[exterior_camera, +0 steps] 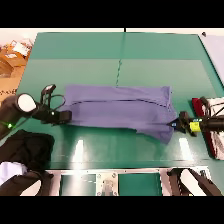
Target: Fold the shirts.
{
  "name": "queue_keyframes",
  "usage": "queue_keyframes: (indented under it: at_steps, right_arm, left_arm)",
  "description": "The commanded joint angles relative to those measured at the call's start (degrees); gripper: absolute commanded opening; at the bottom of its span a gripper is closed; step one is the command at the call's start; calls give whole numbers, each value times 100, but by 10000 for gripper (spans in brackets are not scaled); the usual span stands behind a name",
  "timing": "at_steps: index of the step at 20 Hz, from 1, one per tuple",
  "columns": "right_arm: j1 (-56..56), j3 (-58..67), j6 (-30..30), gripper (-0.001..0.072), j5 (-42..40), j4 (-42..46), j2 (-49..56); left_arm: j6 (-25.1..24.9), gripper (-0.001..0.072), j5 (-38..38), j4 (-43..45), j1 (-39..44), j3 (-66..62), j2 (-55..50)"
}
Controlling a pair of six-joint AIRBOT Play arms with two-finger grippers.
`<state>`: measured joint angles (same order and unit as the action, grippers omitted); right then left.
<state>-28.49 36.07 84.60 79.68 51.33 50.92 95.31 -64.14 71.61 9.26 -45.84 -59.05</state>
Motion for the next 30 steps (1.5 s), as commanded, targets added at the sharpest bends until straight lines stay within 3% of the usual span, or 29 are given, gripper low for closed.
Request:
queue_keyframes:
  at_steps: [1, 7, 11, 12, 13, 14, 18, 21, 22, 23, 24, 25, 26, 30]
  right_arm:
    - [404, 848, 136, 18, -404, -413, 501]
    - [1132, 2664, 0, 19, -1449, -837, 2999]
    - [1447, 4146, -103, 31, -1845, -896, 5027]
    - [1447, 4496, -103, 114, -1832, -894, 5429]
    - [1421, 4817, -103, 214, -1731, -894, 5759]
    - [1340, 5088, -111, 234, -1495, -883, 5947]
    - [592, 5807, -887, 232, -109, -872, 5899]
    - [-162, 5851, -1379, 243, 367, -850, 5755]
    - [-393, 5770, -1561, 375, 509, -778, 5757]
    - [-603, 5600, -1753, 562, 597, -713, 5757]
    - [-748, 5381, -1882, 592, 588, -704, 5757]
    - [-861, 5119, -2068, 592, 570, -708, 5761]
    - [-909, 4837, -2302, 599, 555, -723, 5770]
    - [-636, 4046, -2979, 605, 175, -1237, 5914]
  left_arm:
    - [-389, 19, -37, 13, -13, -903, -704]
    - [-610, 21, 334, 15, -15, -2581, -2804]
    - [-640, 22, 1443, -22, -15, -3530, -3969]
    - [-625, 95, 1685, -20, -46, -3777, -4140]
    - [-487, 526, 1792, -22, -74, -3995, -4210]
    - [-363, 669, 1869, 20, -105, -4203, -4194]
    - [-385, 663, 304, 52, -520, -5471, -4144]
    - [-378, 663, -774, 31, -780, -6126, -4131]
    - [-378, 662, -979, 20, -778, -6203, -4131]
    - [-378, 637, -1115, -15, -776, -6214, -4131]
    - [-382, 396, -1244, -120, -754, -6205, -4133]
    - [-387, 53, -1309, -229, -734, -6205, -4133]
    - [-391, 21, -1311, -372, -728, -6205, -4133]
    - [-389, 20, -1285, -645, -614, -6205, -4133]
